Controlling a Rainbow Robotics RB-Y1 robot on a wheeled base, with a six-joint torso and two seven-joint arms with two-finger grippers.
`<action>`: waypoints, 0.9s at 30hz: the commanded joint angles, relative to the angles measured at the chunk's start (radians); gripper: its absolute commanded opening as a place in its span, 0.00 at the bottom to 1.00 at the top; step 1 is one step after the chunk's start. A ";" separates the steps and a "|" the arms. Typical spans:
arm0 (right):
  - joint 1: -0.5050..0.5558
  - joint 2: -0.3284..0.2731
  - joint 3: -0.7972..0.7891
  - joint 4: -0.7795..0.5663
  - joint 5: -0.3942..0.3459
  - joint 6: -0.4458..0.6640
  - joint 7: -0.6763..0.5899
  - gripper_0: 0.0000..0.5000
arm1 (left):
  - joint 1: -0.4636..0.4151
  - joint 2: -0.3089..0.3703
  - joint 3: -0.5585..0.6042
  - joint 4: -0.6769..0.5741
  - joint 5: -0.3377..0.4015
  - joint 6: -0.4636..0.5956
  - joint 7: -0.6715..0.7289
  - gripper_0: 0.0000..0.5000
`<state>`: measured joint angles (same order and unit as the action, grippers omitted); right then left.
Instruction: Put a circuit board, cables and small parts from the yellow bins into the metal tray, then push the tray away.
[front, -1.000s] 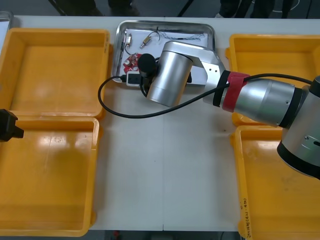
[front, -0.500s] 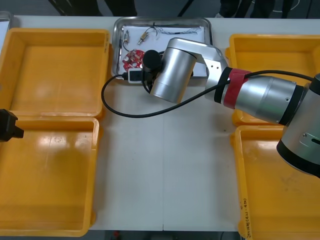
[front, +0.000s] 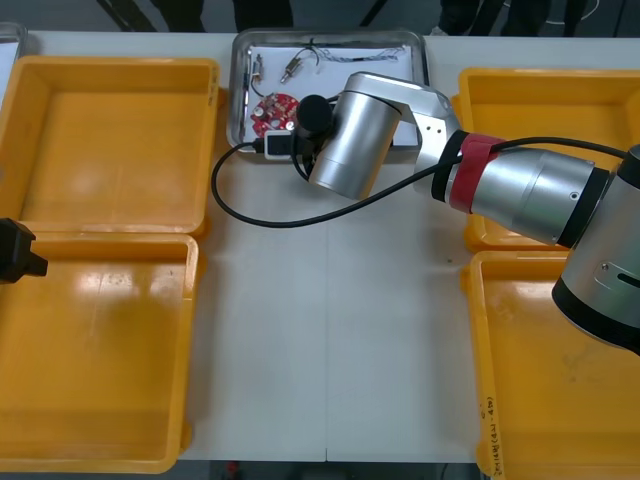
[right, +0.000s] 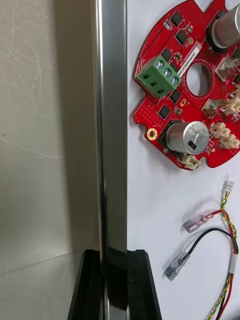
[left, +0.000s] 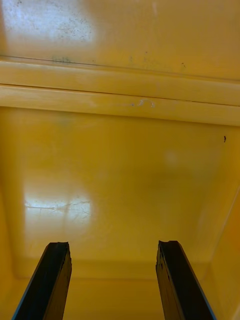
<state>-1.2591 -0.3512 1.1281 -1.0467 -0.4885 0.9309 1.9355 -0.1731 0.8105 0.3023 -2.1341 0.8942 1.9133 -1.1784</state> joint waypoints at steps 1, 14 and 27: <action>-0.060 0.017 0.007 0.002 0.005 -0.010 0.025 0.00 | 0.015 0.044 0.035 -0.032 0.003 0.007 -0.081 1.00; -0.062 0.017 -0.065 -0.021 -0.061 0.083 0.039 1.00 | 0.015 0.044 0.035 -0.032 0.003 0.007 -0.081 1.00; 0.056 0.015 -0.375 -0.282 -0.085 0.511 -0.007 1.00 | 0.015 0.044 0.035 -0.032 0.003 0.007 -0.081 1.00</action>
<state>-1.2320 -0.3500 0.8699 -1.2436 -0.5715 1.3842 1.9371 -0.1731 0.8105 0.3023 -2.1341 0.8942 1.9133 -1.1784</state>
